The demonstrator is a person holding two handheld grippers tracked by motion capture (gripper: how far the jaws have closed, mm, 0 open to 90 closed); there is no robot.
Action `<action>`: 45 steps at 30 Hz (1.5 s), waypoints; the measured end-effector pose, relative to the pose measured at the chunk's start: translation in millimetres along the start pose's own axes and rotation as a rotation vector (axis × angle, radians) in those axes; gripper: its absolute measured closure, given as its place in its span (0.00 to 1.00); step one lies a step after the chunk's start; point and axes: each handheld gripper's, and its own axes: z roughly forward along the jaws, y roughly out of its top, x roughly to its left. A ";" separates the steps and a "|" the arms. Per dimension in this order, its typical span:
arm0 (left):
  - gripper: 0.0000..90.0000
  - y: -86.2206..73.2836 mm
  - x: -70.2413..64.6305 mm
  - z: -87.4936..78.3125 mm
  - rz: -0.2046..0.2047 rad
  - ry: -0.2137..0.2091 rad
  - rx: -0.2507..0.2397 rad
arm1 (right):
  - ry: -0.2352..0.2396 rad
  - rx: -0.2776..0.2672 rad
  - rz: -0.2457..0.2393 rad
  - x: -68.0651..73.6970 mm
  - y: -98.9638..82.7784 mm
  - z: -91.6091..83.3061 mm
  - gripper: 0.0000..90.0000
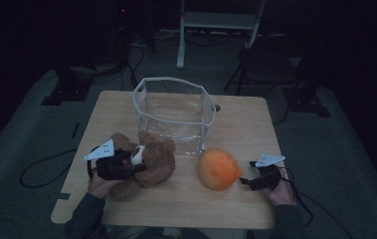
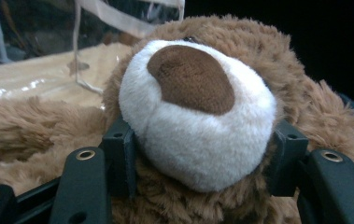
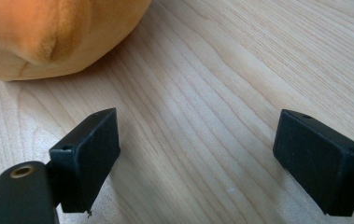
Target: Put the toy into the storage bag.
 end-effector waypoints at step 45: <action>0.46 37.6 -1.9 -51.2 0.012 0.178 -0.191 | 0.000 -0.001 0.001 0.2 -0.2 -0.2 0.15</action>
